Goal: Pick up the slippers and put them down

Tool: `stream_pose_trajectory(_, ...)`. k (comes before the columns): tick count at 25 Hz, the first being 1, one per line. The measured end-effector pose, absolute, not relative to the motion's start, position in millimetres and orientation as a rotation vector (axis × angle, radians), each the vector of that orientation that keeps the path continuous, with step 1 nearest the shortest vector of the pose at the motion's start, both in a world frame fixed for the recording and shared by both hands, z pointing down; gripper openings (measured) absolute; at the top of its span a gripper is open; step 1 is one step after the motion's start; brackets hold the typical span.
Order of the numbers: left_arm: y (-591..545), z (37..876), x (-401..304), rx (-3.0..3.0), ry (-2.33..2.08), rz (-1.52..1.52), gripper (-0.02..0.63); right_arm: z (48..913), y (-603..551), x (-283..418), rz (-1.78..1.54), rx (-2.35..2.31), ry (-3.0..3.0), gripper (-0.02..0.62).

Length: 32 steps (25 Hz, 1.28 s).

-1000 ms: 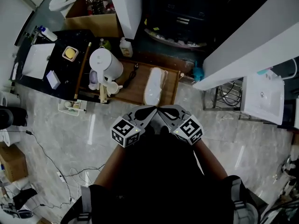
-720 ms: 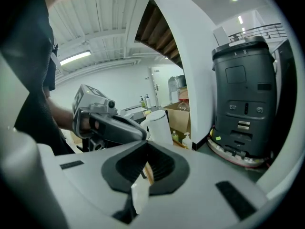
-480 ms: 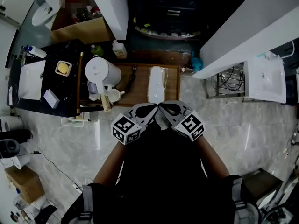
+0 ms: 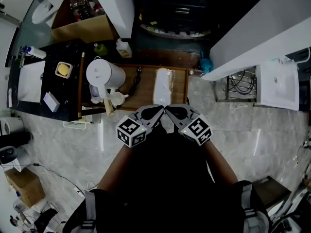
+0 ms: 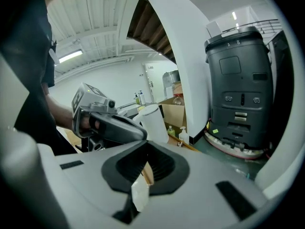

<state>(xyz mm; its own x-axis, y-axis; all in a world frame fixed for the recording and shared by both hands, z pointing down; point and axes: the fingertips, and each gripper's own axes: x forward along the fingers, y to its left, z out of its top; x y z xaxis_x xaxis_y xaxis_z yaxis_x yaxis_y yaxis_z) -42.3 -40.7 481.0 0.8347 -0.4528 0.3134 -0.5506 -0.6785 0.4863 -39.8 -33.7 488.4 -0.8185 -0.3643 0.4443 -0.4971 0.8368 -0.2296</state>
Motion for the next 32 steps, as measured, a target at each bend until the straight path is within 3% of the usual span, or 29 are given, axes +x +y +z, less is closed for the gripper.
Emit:
stream_pose_trajectory(11,-58.8,523.4,-40.9,2.313,-0.749,0.189,0.014,523.1,-48.4,-34.2,0.55,0.442,-2.631,0.021)
stream_pose_trajectory(20,-70.0,563.7,-44.5,2.293,-0.747,0.327,0.015,564.4,-61.9,-25.9,0.618,0.414,-2.553,0.078)
stream_pose_trajectory(32,-85.4,626.8,-62.0,2.178,-0.74,0.465,0.116,660.9,-71.5,3.7,0.888,0.51,-2.336,0.131)
